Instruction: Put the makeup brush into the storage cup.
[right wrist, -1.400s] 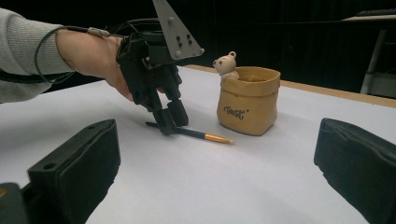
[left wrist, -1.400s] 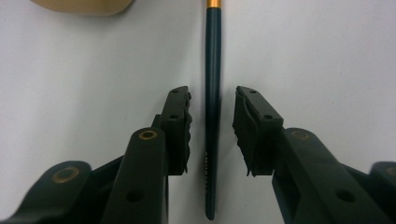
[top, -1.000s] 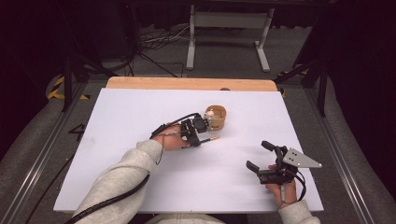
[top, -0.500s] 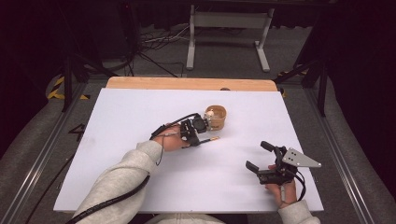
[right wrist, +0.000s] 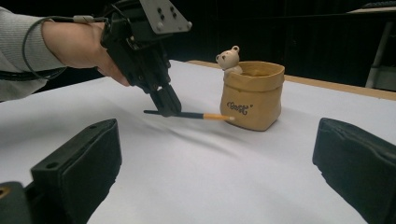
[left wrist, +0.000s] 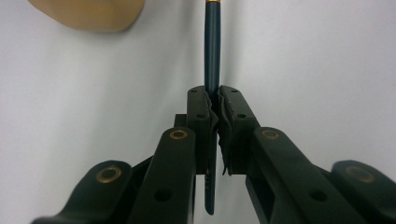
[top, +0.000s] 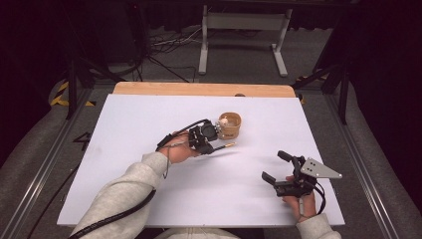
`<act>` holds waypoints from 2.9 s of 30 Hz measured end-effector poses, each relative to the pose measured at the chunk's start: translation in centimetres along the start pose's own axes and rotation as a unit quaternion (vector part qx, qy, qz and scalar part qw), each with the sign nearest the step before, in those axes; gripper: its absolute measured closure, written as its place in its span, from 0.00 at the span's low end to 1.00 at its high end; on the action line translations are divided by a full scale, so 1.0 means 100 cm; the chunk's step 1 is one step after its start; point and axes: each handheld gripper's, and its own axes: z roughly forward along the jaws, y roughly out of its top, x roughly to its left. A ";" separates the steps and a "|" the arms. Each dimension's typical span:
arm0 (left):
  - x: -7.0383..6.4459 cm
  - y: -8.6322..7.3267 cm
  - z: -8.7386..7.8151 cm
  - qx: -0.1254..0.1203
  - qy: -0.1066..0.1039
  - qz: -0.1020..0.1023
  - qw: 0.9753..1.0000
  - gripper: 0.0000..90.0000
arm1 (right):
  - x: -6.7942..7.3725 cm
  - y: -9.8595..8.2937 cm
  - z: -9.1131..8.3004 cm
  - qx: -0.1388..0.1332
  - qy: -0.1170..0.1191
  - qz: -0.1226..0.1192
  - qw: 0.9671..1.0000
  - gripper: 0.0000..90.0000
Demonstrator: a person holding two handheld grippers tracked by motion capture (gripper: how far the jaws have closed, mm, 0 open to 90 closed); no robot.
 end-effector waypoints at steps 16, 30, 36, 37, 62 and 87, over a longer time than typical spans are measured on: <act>-0.022 -0.036 -0.043 -0.172 -0.016 -0.025 0.985 0.93 | 0.001 0.001 0.001 0.004 0.006 0.000 1.000 0.02; -0.040 -0.070 -0.058 -0.310 -0.038 -0.030 0.950 0.93 | 0.002 0.001 0.001 0.000 0.012 0.000 1.000 0.02; -0.046 -0.086 -0.056 -0.365 -0.040 -0.034 0.929 0.93 | 0.004 0.002 0.001 -0.004 0.019 -0.003 1.000 0.02; -0.047 -0.090 -0.055 -0.378 -0.037 -0.035 0.924 0.93 | 0.004 0.001 0.001 -0.003 0.020 -0.003 1.000 0.02; -0.054 -0.122 -0.031 -0.488 -0.051 -0.023 0.871 0.93 | 0.014 0.010 0.006 -0.006 0.048 -0.027 0.998 0.01; -0.057 -0.122 -0.031 -0.481 -0.047 -0.016 0.876 0.93 | 0.044 0.077 0.072 0.021 0.127 -0.052 0.990 0.07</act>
